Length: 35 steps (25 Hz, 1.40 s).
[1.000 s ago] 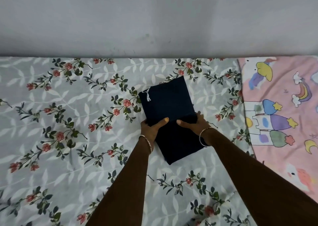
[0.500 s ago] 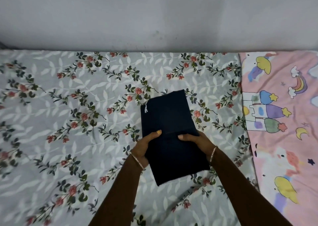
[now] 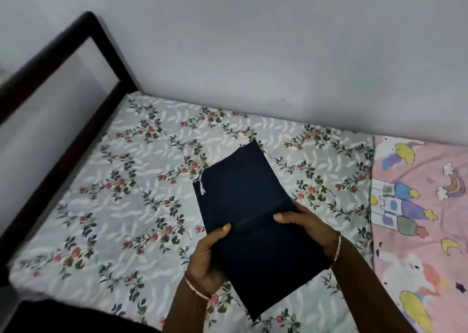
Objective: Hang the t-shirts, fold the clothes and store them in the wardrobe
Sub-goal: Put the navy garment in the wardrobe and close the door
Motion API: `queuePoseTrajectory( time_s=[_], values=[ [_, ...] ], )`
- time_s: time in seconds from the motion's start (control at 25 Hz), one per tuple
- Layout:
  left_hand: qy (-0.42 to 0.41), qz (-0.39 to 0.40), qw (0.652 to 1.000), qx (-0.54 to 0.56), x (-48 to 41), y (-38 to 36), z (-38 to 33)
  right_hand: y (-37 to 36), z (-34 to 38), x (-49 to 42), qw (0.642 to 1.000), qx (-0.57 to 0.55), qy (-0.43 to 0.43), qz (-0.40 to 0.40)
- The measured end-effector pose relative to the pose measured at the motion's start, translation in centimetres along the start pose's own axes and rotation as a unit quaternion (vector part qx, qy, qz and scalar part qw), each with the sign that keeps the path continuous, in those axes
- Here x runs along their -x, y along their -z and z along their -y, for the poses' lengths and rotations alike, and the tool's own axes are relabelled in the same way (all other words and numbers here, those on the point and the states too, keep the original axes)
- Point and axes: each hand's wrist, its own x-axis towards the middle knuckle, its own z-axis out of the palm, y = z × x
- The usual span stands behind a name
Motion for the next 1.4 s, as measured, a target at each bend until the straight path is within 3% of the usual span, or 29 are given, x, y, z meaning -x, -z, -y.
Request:
queuePoseTrajectory(
  time_s=[0.24, 0.4, 0.56, 0.76, 0.88, 1.04, 1.2, 1.4],
  values=[
    [-0.120, 0.029, 0.992, -0.039, 12.6, -1.9, -0.5, -4.5, 4.6, 9.0, 0.976, 0.149, 0.095, 0.125],
    [-0.203, -0.012, 0.979, -0.019, 19.8, -2.7, 1.7, -7.1, 7.5, 14.6, 0.939, 0.243, 0.093, 0.224],
    [-0.284, 0.004, 0.958, -0.029, 26.9, -0.7, 3.3, -10.2, 9.7, 18.6, 0.894, 0.316, 0.080, 0.306],
    [-0.329, -0.009, 0.936, -0.127, 35.3, 2.0, 4.6, -15.9, 10.5, 20.4, 0.806, 0.432, 0.040, 0.403],
    [-0.326, -0.065, 0.928, -0.166, 38.8, 1.8, 5.8, -20.6, 9.8, 21.1, 0.745, 0.488, 0.033, 0.454],
    [-0.307, -0.178, 0.932, -0.071, 41.8, 4.4, 8.5, -27.7, 7.2, 22.7, 0.683, 0.531, 0.005, 0.501],
    [-0.299, -0.183, 0.937, 0.014, 46.0, 7.7, 12.5, -33.5, 3.3, 23.8, 0.659, 0.553, -0.103, 0.499],
    [-0.385, -0.187, 0.897, 0.107, 53.5, 12.9, 18.6, -41.6, -5.4, 28.5, 0.529, 0.657, -0.144, 0.518]
  ],
)
